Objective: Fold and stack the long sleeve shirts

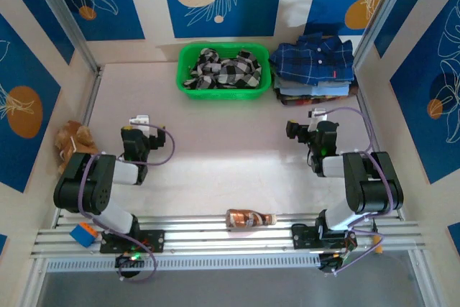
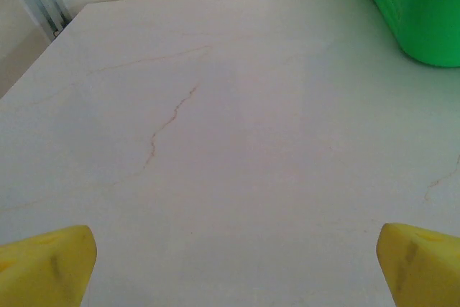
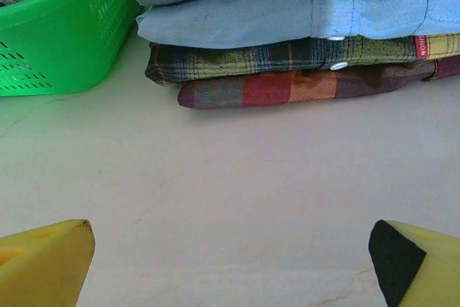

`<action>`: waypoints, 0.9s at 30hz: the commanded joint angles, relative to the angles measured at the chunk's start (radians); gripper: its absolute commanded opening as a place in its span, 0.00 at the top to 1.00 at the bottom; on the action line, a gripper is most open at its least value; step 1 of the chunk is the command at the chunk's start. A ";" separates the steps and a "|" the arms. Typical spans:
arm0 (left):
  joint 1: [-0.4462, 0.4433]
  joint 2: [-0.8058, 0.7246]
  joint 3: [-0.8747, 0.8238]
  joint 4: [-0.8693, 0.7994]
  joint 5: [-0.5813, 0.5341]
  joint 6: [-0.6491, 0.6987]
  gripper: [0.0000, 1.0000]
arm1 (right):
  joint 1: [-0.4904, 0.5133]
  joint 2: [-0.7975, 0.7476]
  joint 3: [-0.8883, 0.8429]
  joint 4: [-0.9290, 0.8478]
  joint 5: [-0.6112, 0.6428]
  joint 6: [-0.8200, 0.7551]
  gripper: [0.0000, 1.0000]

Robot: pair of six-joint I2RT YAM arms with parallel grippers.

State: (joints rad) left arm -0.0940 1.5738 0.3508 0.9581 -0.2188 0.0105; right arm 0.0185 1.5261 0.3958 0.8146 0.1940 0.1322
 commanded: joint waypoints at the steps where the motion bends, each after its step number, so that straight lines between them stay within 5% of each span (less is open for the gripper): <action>1: -0.001 -0.009 0.002 0.025 -0.013 0.010 0.00 | 0.002 -0.005 0.010 0.012 -0.001 -0.016 0.01; 23: -0.001 -0.015 -0.003 0.040 -0.009 0.013 0.00 | 0.004 -0.039 0.008 0.008 -0.024 -0.019 0.01; 24: -0.001 -0.059 -0.002 -0.003 0.037 0.027 0.00 | 0.052 -0.125 0.031 -0.121 0.040 -0.050 0.01; 27: -0.006 -0.325 0.184 -0.556 0.095 0.002 0.00 | 0.183 -0.402 0.156 -0.583 0.151 -0.035 0.01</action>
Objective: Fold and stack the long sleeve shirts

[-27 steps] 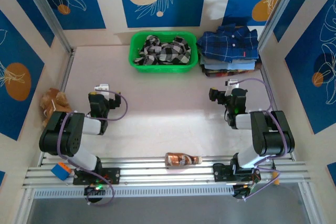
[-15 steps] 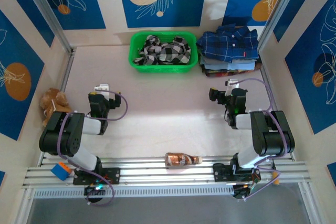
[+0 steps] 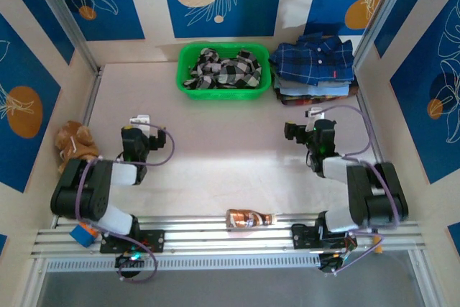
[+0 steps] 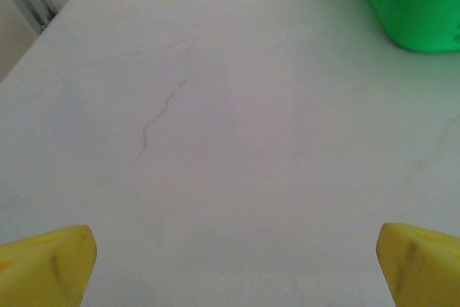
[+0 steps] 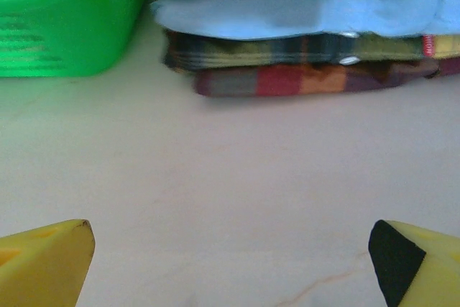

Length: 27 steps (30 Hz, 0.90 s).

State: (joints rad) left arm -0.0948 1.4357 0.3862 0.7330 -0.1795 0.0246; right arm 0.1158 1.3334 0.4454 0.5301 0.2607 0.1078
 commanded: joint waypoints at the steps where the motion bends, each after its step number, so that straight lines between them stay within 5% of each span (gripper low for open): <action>1: -0.006 -0.241 0.228 -0.485 0.061 -0.058 0.00 | 0.123 -0.285 0.125 -0.406 0.101 0.025 0.01; 4: -0.026 -0.300 0.503 -0.914 0.123 -0.205 0.00 | 0.187 -0.416 0.249 -0.784 0.123 0.193 0.01; 9: -0.134 -0.194 0.865 -1.280 0.220 -0.436 0.00 | 0.217 -0.387 0.493 -1.174 0.005 0.416 0.01; 18: -0.266 0.357 1.509 -1.650 0.268 -0.503 0.00 | 0.289 -0.057 0.831 -1.345 -0.236 0.392 0.01; 27: -0.297 0.879 2.169 -1.774 0.217 -0.488 0.00 | 0.388 0.158 1.058 -1.415 -0.306 0.408 0.01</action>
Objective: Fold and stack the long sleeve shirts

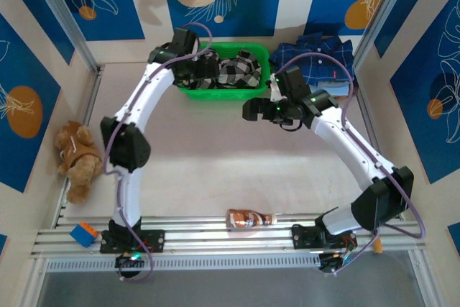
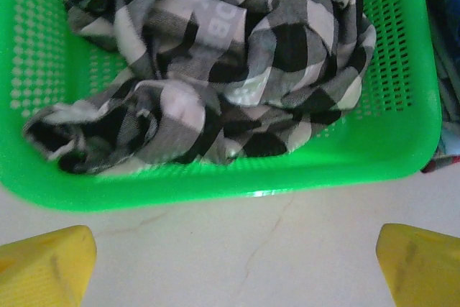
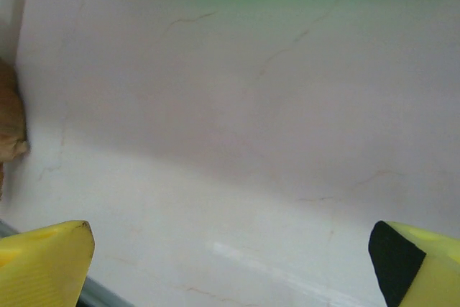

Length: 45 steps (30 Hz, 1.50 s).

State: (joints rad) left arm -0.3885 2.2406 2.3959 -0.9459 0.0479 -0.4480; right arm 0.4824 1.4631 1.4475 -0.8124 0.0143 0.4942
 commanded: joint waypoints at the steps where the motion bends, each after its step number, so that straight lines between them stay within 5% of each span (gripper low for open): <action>1: -0.001 0.110 0.205 -0.101 -0.005 -0.023 0.00 | 0.026 0.036 0.064 -0.078 -0.059 0.025 0.01; 6: 0.007 0.197 0.220 0.010 0.035 -0.061 0.00 | 0.032 0.029 0.055 -0.086 -0.084 0.053 0.01; 31: 0.011 0.379 0.220 0.094 -0.170 -0.014 0.10 | -0.090 -0.026 0.017 -0.099 -0.123 0.066 0.01; 35: 0.011 0.397 0.220 0.107 -0.172 -0.027 0.26 | -0.110 -0.045 -0.003 -0.090 -0.119 0.078 0.01; 42: 0.016 0.346 0.223 0.211 -0.128 -0.023 0.95 | -0.155 -0.069 -0.089 -0.042 -0.126 0.115 0.01; 45: 0.021 0.275 0.221 0.246 -0.111 -0.016 1.00 | -0.184 -0.064 -0.133 -0.017 -0.149 0.138 0.01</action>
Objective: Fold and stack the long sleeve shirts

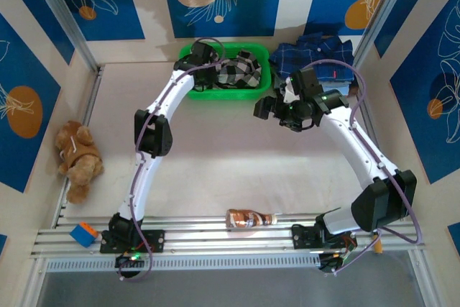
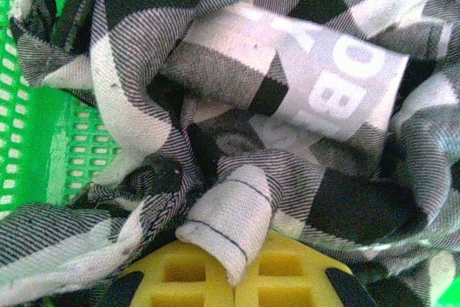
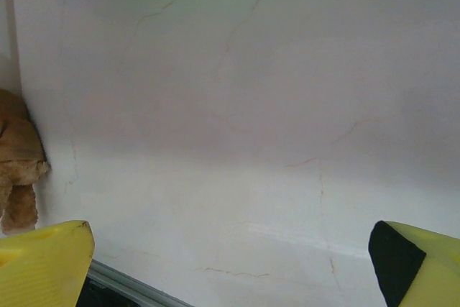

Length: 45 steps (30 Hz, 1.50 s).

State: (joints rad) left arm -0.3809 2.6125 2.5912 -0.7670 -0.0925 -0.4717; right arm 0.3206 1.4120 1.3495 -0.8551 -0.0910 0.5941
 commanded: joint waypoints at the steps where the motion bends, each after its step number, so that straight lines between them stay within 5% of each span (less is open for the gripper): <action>1: 0.014 -0.125 0.024 0.077 0.028 0.018 1.00 | -0.031 -0.012 -0.047 0.031 -0.048 0.042 0.00; 10: 0.005 -0.480 -0.045 0.289 0.168 0.076 1.00 | -0.103 -0.008 -0.160 0.101 -0.090 0.065 0.00; 20: -0.092 -0.738 -0.011 0.542 0.361 -0.021 1.00 | -0.117 0.058 -0.138 0.192 -0.149 0.080 0.00; 25: -0.150 -0.792 -0.005 0.564 0.393 -0.036 1.00 | -0.111 0.091 -0.096 0.277 -0.237 0.107 0.00; 35: -0.224 -0.780 -0.106 0.488 0.388 -0.009 1.00 | -0.102 0.078 -0.096 0.314 -0.223 0.127 0.00; 45: -0.422 -0.741 -0.281 0.568 0.474 -0.044 1.00 | -0.206 -0.122 -0.240 0.314 -0.138 0.155 0.00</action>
State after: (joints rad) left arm -0.7551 1.8622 2.3505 -0.2836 0.3103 -0.4938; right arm 0.1493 1.3846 1.1511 -0.5400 -0.2523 0.7265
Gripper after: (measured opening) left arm 0.070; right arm 0.997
